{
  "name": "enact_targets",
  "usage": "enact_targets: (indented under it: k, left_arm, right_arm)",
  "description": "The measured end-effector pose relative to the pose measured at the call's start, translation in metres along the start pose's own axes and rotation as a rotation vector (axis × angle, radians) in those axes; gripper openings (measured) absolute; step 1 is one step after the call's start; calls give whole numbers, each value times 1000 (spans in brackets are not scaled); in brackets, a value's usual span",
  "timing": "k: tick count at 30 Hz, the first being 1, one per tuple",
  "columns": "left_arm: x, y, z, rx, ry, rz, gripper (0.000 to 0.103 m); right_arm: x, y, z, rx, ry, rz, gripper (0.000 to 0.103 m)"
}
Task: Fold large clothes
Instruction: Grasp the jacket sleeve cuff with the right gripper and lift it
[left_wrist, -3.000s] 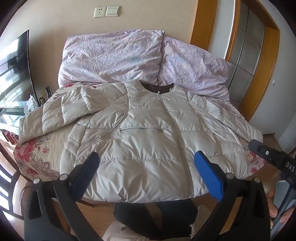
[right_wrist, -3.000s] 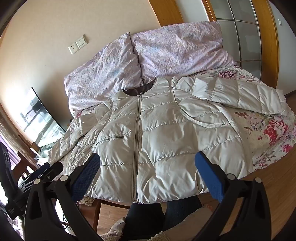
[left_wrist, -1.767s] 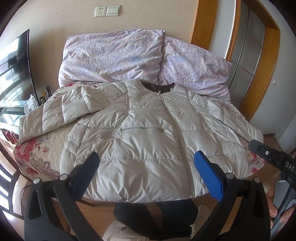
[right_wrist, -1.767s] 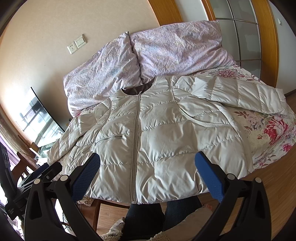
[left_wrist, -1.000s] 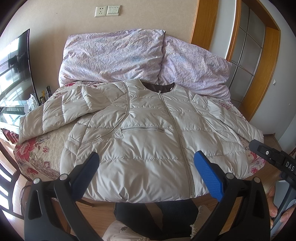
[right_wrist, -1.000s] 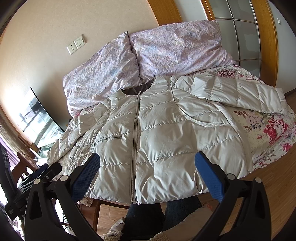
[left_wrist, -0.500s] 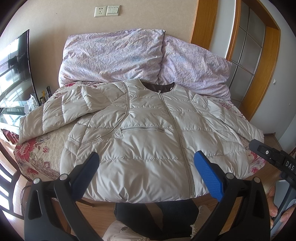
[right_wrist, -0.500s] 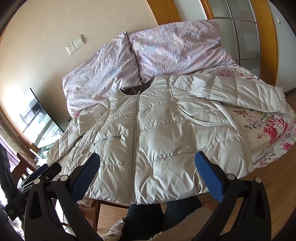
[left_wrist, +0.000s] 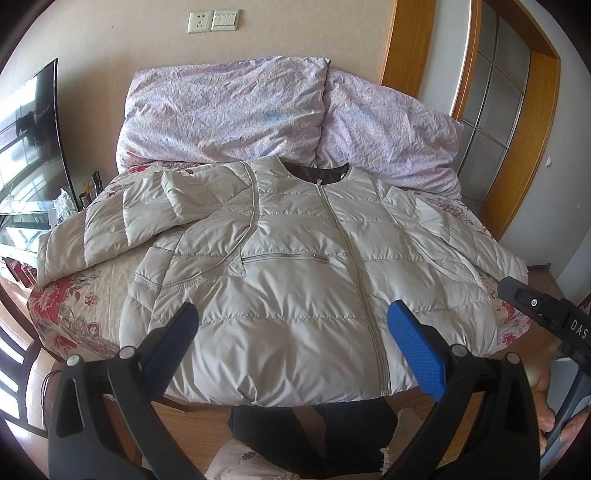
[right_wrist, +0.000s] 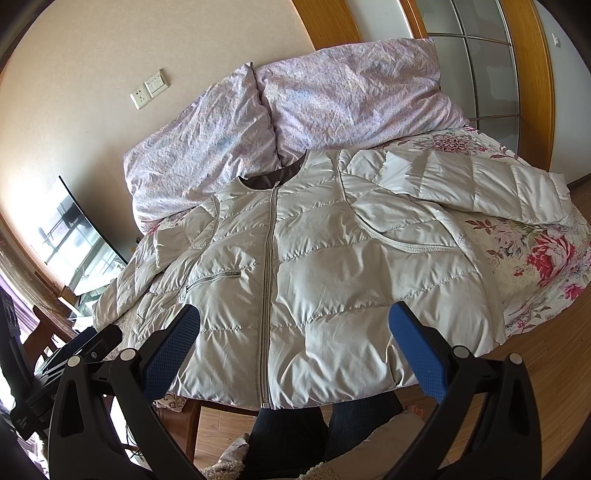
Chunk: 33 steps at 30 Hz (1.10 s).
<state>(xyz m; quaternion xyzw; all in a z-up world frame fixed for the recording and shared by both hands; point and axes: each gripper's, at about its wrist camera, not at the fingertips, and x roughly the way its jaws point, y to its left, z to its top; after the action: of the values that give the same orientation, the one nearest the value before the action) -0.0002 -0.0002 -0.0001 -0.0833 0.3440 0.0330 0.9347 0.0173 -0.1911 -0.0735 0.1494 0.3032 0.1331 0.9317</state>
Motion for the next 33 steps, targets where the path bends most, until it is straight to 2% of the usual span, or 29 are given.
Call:
enact_targets:
  k: [10, 16, 23, 30, 32, 33]
  left_arm:
    - [13, 0, 5, 5, 7, 15, 101]
    - [26, 2, 7, 7, 18, 41, 101]
    - [51, 10, 16, -2, 48, 69, 101]
    - [91, 26, 22, -45, 140, 22, 101]
    - [101, 32, 22, -66, 168, -15, 101]
    - [107, 34, 22, -76, 181, -35, 101]
  right_arm:
    - [14, -17, 2, 23, 3, -19, 102]
    - [24, -44, 13, 103, -42, -78, 102]
    - [38, -122, 32, 287, -113, -170, 102]
    - [36, -231, 33, 644, -166, -239, 102]
    - [34, -257, 32, 717, -189, -255, 96]
    - [34, -270, 32, 756, -193, -266, 88]
